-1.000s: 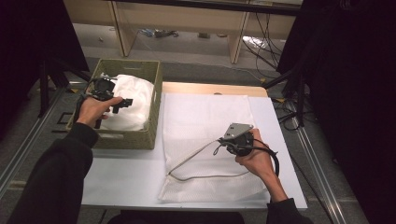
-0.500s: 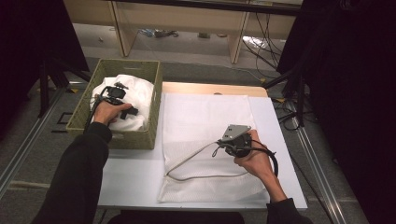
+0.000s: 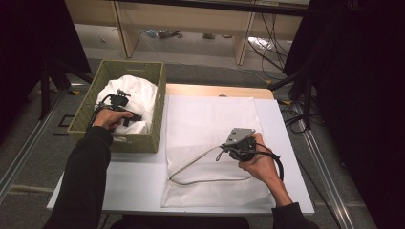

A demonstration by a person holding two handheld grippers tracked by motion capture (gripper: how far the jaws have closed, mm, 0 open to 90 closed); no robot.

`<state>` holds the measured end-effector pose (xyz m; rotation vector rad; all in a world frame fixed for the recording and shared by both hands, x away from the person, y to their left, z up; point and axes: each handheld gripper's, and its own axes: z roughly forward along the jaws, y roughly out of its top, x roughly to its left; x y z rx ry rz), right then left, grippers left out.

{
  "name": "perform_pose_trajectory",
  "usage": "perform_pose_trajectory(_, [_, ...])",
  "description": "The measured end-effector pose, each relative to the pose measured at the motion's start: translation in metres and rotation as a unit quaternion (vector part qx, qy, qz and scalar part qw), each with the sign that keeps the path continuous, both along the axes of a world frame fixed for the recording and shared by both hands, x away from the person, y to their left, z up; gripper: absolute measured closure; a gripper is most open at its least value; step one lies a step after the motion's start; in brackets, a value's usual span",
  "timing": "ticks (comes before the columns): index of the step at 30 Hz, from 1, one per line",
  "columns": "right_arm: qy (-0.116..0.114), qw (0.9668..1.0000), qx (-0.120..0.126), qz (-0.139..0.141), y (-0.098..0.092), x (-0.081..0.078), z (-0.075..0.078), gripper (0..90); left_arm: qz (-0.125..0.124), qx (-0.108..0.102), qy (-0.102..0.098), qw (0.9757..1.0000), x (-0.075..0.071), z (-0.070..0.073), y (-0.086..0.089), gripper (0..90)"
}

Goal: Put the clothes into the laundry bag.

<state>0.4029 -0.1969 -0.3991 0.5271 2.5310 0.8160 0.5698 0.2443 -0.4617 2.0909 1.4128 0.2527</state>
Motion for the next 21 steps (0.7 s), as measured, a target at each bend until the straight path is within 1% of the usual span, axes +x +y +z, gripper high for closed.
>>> perform_pose_trajectory(1, [-0.005,0.9999,-0.003,-0.01,0.001,0.0,-0.001,89.5,-0.007,-0.011,-0.003,0.9999,-0.001,-0.001,0.001,45.3])
perform_pose_trajectory(2, [-0.013,0.9999,-0.007,0.002,0.001,0.002,-0.001,89.6,-0.032,-0.051,-0.015,0.9981,-0.006,-0.002,0.005,45.6])
perform_pose_trajectory(3, [-0.013,0.9999,-0.007,0.002,0.001,0.002,-0.001,89.6,-0.032,-0.051,-0.015,0.9981,-0.006,-0.002,0.005,46.2])
perform_pose_trajectory(4, [-0.013,0.9999,-0.005,0.0,0.001,0.001,-0.001,89.6,-0.038,-0.062,-0.014,0.9973,-0.007,-0.002,0.007,46.2])
perform_pose_trajectory(5, [-0.017,0.9998,-0.003,0.005,0.002,0.002,-0.001,89.6,-0.043,-0.057,-0.017,0.9973,-0.008,-0.001,0.008,46.0])
perform_pose_trajectory(6, [-0.005,1.0,0.002,-0.003,0.003,0.003,-0.002,89.6,-0.03,-0.042,-0.014,0.9986,-0.006,0.0,0.006,40.9])
perform_pose_trajectory(7, [-0.005,1.0,0.002,-0.003,0.003,0.003,-0.002,89.6,-0.03,-0.042,-0.014,0.9986,-0.006,0.0,0.006,35.9])
perform_pose_trajectory(8, [0.001,1.0,-0.002,0.0,0.004,0.003,-0.002,89.6,-0.019,-0.01,-0.013,0.9997,-0.003,0.002,0.003,29.0])
perform_pose_trajectory(9, [0.002,1.0,-0.001,-0.002,0.005,0.003,-0.003,89.6,-0.004,0.006,-0.012,0.9999,-0.002,0.002,0.001,22.8])
perform_pose_trajectory(10, [0.001,1.0,-0.002,-0.009,0.005,0.002,-0.003,89.6,0.009,0.011,-0.01,0.9999,0.0,0.0,-0.001,16.5])
perform_pose_trajectory(11, [0.001,1.0,-0.002,-0.009,0.005,0.002,-0.003,89.6,0.009,0.011,-0.01,0.9999,0.0,0.0,-0.001,14.2])
perform_pose_trajectory(12, [-0.002,1.0,-0.004,0.007,0.006,0.003,-0.003,89.6,0.006,0.015,-0.011,0.9998,0.001,-0.004,-0.002,12.4])
perform_pose_trajectory(13, [-0.002,1.0,-0.004,0.007,0.006,0.003,-0.003,89.6,0.006,0.015,-0.011,0.9998,0.001,-0.004,-0.002,9.6])
perform_pose_trajectory(14, [-0.003,1.0,-0.001,0.004,0.006,0.002,-0.003,89.6,0.015,0.017,-0.009,0.9997,0.003,-0.007,-0.006,6.5])
perform_pose_trajectory(15, [-0.003,1.0,-0.001,0.004,0.006,0.002,-0.003,89.6,0.015,0.017,-0.009,0.9997,0.003,-0.007,-0.006,4.2])
perform_pose_trajectory(16, [-0.006,1.0,-0.001,0.004,0.005,0.002,-0.003,89.6,0.025,0.014,-0.006,0.9996,0.003,-0.01,-0.01,4.2])
perform_pose_trajectory(17, [-0.002,1.0,-0.002,0.007,0.005,0.002,-0.002,89.6,0.031,0.011,-0.004,0.9994,0.004,-0.012,-0.013,1.0])
perform_pose_trajectory(18, [-0.006,1.0,0.001,0.005,0.005,0.001,-0.003,89.6,0.032,0.014,-0.003,0.9994,0.004,-0.013,-0.014,4.4])
perform_pose_trajectory(19, [-0.006,1.0,0.001,0.005,0.005,0.001,-0.003,89.6,0.033,0.02,-0.004,0.9992,0.005,-0.011,-0.014,4.4])
perform_pose_trajectory(20, [-0.006,1.0,-0.002,0.007,0.005,0.002,-0.003,89.6,0.02,0.031,-0.009,0.9993,0.005,-0.008,-0.01,13.2])
perform_pose_trajectory(21, [0.002,0.9999,-0.004,0.009,0.006,0.003,-0.002,89.6,0.02,0.026,-0.011,0.9994,0.003,-0.005,-0.007,40.6])
